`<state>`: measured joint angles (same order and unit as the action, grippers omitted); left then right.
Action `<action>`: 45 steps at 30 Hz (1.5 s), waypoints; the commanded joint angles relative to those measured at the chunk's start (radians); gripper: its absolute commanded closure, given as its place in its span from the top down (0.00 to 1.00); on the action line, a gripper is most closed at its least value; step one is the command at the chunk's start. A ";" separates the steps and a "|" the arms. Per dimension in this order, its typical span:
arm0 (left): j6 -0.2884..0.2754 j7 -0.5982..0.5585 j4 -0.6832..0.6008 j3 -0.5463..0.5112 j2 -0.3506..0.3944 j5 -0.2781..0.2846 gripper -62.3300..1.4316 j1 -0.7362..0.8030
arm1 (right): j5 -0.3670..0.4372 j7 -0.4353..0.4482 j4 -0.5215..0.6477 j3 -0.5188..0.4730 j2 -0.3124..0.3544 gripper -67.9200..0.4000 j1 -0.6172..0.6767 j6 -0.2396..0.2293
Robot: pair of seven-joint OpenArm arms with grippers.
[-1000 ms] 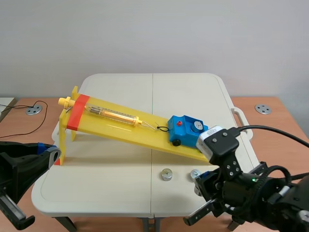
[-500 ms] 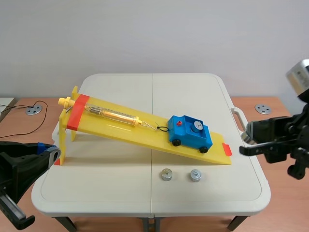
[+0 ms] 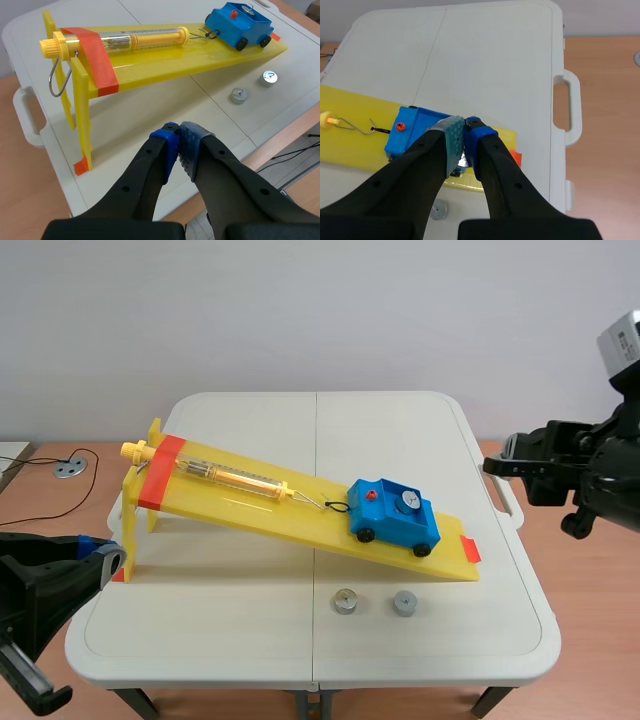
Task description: Place the four metal weights on the blue cart on the ramp.
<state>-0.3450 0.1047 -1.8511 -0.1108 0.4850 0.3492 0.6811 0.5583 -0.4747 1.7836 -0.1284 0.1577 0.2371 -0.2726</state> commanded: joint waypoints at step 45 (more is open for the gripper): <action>-0.025 -0.104 -0.065 -0.013 -0.002 0.077 0.07 -0.019 | 0.047 0.149 -0.414 0.168 -0.133 0.02 -0.379 -0.034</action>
<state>-0.3450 0.1047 -1.8511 -0.1108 0.4850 0.3492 0.6811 0.5541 -0.4728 1.2995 0.0349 0.0383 -0.0242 -0.2752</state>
